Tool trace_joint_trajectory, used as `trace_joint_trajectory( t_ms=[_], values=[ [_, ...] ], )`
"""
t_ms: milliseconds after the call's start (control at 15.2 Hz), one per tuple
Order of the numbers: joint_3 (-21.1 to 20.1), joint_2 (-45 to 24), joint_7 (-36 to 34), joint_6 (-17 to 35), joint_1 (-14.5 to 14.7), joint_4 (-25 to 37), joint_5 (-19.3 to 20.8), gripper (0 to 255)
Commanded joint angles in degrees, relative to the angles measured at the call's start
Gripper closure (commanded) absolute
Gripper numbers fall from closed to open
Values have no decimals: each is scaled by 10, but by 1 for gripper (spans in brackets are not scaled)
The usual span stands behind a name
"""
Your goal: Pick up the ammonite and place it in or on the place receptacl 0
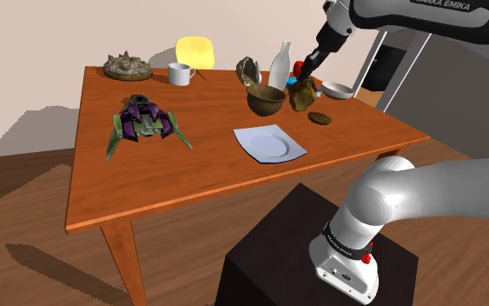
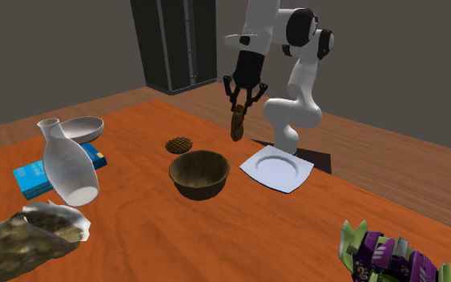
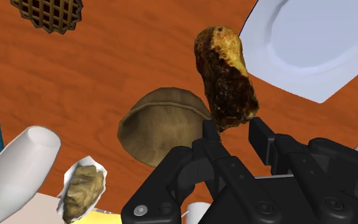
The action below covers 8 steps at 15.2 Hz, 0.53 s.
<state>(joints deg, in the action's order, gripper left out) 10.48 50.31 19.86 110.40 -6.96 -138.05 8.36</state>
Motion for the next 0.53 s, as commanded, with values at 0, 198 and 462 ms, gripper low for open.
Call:
trace_joint_trajectory(
  t_ms=[0, 198, 462],
  values=[
    [8, -38, 5, 12, 4, 27, -1, 255],
    [24, -109, 14, 37, 14, 74, -5, 255],
    [46, -203, 31, 60, 28, 147, -17, 255]
  ],
)
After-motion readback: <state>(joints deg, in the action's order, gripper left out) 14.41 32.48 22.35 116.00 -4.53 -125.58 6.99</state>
